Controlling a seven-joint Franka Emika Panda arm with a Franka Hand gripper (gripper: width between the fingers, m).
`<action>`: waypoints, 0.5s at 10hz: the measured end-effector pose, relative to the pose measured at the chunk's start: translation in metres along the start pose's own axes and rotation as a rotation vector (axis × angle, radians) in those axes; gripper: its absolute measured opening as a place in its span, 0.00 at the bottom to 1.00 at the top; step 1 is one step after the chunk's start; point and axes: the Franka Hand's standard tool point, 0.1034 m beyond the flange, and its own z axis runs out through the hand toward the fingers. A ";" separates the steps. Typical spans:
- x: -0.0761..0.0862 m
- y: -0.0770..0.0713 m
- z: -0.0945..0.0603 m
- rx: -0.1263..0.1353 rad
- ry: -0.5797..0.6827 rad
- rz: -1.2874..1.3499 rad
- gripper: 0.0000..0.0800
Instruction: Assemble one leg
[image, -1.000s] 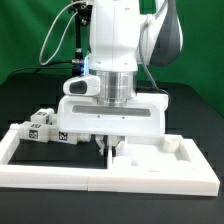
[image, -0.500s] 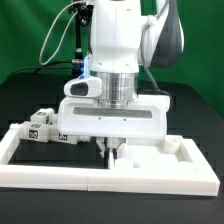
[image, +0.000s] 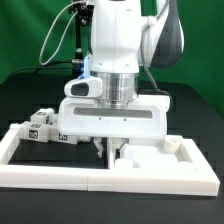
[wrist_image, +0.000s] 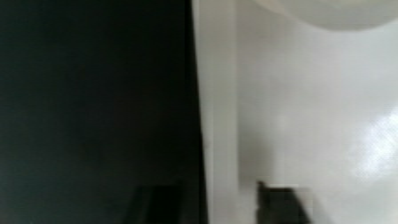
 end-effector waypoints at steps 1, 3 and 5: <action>-0.002 0.001 -0.005 0.004 -0.016 -0.005 0.41; -0.016 0.010 -0.051 0.018 -0.067 -0.024 0.65; -0.028 0.032 -0.090 0.018 -0.086 -0.007 0.80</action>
Offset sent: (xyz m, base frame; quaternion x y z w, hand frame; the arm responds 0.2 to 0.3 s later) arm -0.0616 -0.0418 0.0762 0.0141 -0.0822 -0.0062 0.9965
